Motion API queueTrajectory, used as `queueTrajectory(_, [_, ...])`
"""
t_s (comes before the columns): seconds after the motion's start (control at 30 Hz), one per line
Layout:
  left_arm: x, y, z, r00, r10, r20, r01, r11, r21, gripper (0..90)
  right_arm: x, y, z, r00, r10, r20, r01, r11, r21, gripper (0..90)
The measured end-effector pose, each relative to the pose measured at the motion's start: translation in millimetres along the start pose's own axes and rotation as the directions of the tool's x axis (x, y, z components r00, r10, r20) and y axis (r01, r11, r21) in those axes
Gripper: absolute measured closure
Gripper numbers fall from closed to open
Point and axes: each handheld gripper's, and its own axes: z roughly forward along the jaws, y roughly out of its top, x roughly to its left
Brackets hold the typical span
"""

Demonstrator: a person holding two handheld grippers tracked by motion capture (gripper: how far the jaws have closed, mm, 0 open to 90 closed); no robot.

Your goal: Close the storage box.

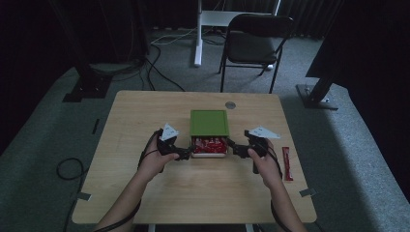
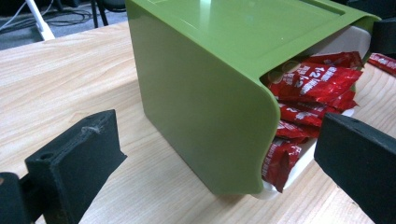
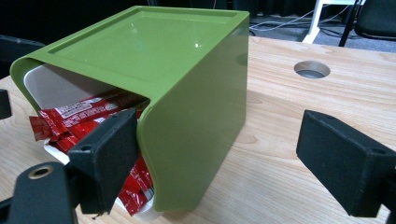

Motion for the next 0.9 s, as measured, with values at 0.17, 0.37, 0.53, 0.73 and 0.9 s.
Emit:
queueTrajectory(0.17, [2.5, 0.4, -3.4, 0.9999, 0.005, -0.01, -0.005, 1.0, -0.005, 1.3, -0.6, 1.5, -1.3, 0.9998, -0.017, 0.005, 0.017, 1.0, 0.0, 12.8])
queueTrajectory(0.37, [2.3, -1.8, -7.9, 0.9997, 0.022, -0.012, -0.022, 0.9997, -0.005, 1.3, -0.1, 1.5, -1.7, 0.9999, -0.012, 0.011, 0.012, 1.0, 0.003, 12.7])
queueTrajectory(0.53, [5.2, -8.0, -12.7, 0.9997, 0.021, -0.015, -0.021, 0.9997, 0.011, 1.3, 0.0, -1.9, -3.1, 0.9999, 0.002, 0.011, -0.002, 1.0, -0.002, 12.7])
queueTrajectory(0.73, [6.9, -14.5, -18.6, 0.9995, 0.019, -0.023, -0.019, 0.9995, 0.024, 1.3, 1.7, -2.1, -10.2, 0.9997, -0.022, 0.011, 0.022, 1.0, -0.013, 13.0])
queueTrajectory(0.9, [10.4, -19.6, -24.4, 0.9992, 0.004, -0.039, -0.003, 0.9996, 0.027, 1.3, 0.2, -2.2, -20.6, 0.9994, -0.031, 0.017, 0.031, 0.999, -0.02, 13.0])
